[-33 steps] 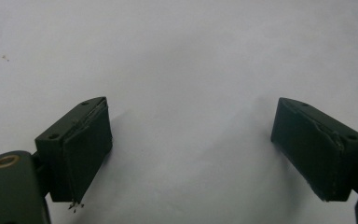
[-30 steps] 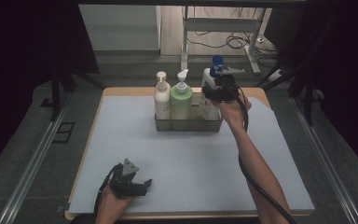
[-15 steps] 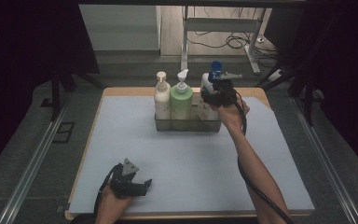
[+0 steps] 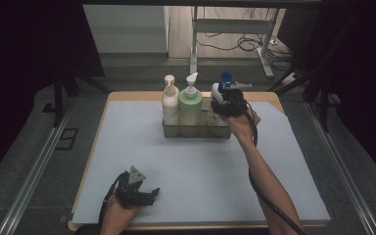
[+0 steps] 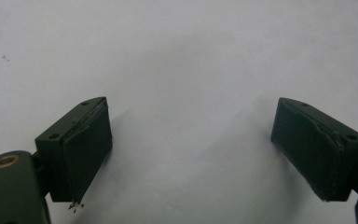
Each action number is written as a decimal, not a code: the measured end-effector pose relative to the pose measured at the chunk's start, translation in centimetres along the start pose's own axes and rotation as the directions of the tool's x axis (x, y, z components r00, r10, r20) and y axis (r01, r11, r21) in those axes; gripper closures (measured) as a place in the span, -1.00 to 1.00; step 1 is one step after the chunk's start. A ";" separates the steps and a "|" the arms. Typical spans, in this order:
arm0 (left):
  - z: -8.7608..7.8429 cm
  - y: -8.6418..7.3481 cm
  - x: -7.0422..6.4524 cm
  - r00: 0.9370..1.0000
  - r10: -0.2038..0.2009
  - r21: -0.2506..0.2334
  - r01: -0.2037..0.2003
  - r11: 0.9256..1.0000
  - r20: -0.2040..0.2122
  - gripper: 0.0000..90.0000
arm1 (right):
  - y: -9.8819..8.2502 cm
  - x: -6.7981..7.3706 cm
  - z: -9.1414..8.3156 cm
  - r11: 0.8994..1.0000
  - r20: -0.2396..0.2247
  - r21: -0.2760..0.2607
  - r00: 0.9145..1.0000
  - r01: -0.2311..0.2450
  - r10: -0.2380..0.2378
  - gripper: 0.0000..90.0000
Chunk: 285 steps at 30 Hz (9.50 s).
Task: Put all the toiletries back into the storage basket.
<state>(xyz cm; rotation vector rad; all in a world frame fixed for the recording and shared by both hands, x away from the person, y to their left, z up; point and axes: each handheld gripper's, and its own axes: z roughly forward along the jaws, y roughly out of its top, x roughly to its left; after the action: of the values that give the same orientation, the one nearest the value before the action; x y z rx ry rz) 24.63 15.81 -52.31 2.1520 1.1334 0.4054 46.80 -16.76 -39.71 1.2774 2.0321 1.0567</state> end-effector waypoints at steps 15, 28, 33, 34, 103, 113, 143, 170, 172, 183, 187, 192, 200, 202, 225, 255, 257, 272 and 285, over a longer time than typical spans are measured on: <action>0.0 0.0 0.0 1.000 0.001 0.000 -0.001 1.000 -0.001 -0.73 | -0.5 -0.2 0.5 1.000 -0.019 0.006 1.000 0.009 -0.009 -0.14; 0.0 0.0 0.0 1.000 0.000 0.000 0.000 1.000 0.000 -0.73 | -0.6 -0.6 0.7 0.999 -0.034 0.036 0.999 0.003 -0.002 -0.22; 0.0 0.0 0.0 1.000 0.000 0.000 0.000 1.000 0.000 -0.73 | -0.8 -0.7 0.2 1.000 -0.045 0.029 0.999 0.009 -0.008 -0.21; 0.0 0.0 0.0 1.000 -0.001 0.000 0.001 1.000 0.000 -0.73 | -0.8 -0.7 0.1 1.000 -0.048 0.029 0.999 0.007 -0.006 -0.21; 0.0 0.0 0.0 1.000 -0.003 0.002 0.003 1.000 -0.001 -0.73 | -4.2 -5.1 2.9 0.994 -0.042 0.081 0.996 -0.071 0.075 0.98; 0.0 0.0 0.0 1.000 -0.003 0.003 0.003 1.000 -0.002 -0.73 | -4.7 -4.8 3.3 0.989 -0.074 0.114 0.992 -0.094 0.103 0.98; 0.0 0.1 0.0 1.000 -0.005 0.002 0.005 1.000 -0.001 -0.73 | -5.6 -3.9 4.0 0.986 -0.050 0.161 0.997 -0.043 0.052 0.95; 0.0 0.1 0.0 1.000 -0.004 0.002 0.004 1.000 -0.002 -0.73 | -5.6 -2.3 4.5 0.985 -0.102 0.169 0.994 -0.015 0.033 0.91; 0.1 0.1 -0.1 1.000 -0.005 0.002 0.005 1.000 -0.002 -0.73 | -5.1 -2.4 4.6 0.986 -0.090 0.164 0.995 -0.019 0.034 0.91; 0.0 0.1 0.0 1.000 0.001 0.008 -0.001 1.000 -0.003 -0.73 | -4.3 -1.9 4.9 0.985 -0.093 0.173 0.995 -0.007 0.023 0.98; 0.0 0.1 0.0 1.000 0.001 0.008 -0.001 1.000 -0.003 -0.73 | -4.4 -1.7 4.9 0.984 -0.091 0.177 0.996 -0.004 0.021 0.99; 0.1 0.1 0.0 1.000 -0.005 0.004 0.005 1.000 -0.003 -0.73 | -4.7 -1.6 4.5 0.984 -0.096 0.176 0.995 -0.012 0.029 0.99; 0.1 0.1 0.0 1.000 -0.006 0.004 0.006 1.000 -0.003 -0.73 | -5.0 -1.4 3.8 0.988 -0.107 0.155 0.994 -0.013 0.030 0.99; 0.1 0.1 0.0 1.000 -0.005 0.003 0.005 1.000 -0.003 -0.73 | -5.0 -1.4 3.7 0.988 -0.107 0.153 0.994 -0.013 0.030 0.99; 0.1 0.1 -0.1 1.000 -0.006 0.000 0.006 1.000 -0.005 -0.73 | -5.5 -2.9 0.5 0.997 -0.117 0.063 0.993 0.040 -0.032 0.06; 0.1 0.0 -0.1 1.000 -0.008 -0.002 0.008 1.000 -0.004 -0.73 | -7.3 -2.1 -5.3 0.988 -0.239 0.050 0.962 0.145 -0.129 -0.75; 0.1 0.0 -0.1 1.000 -0.008 -0.002 0.008 1.000 -0.005 -0.73 | -7.6 -2.0 -5.8 0.985 -0.242 0.053 0.959 0.166 -0.149 -0.87; 0.1 0.0 -0.1 1.000 -0.007 -0.002 0.007 1.000 -0.005 -0.73 | -9.5 -2.2 -9.0 0.969 -0.227 0.077 0.951 0.234 -0.211 -1.00; 0.1 0.0 -0.1 1.000 -0.006 -0.003 0.006 1.000 -0.005 -0.73 | -13.1 -1.9 -11.2 0.967 -0.228 0.085 0.949 0.241 -0.217 -0.99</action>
<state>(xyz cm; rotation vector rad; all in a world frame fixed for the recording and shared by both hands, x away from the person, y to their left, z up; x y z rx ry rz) 24.66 15.71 -52.33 2.1459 1.1408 0.4102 32.57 -25.58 -44.13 0.9804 2.3675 1.0218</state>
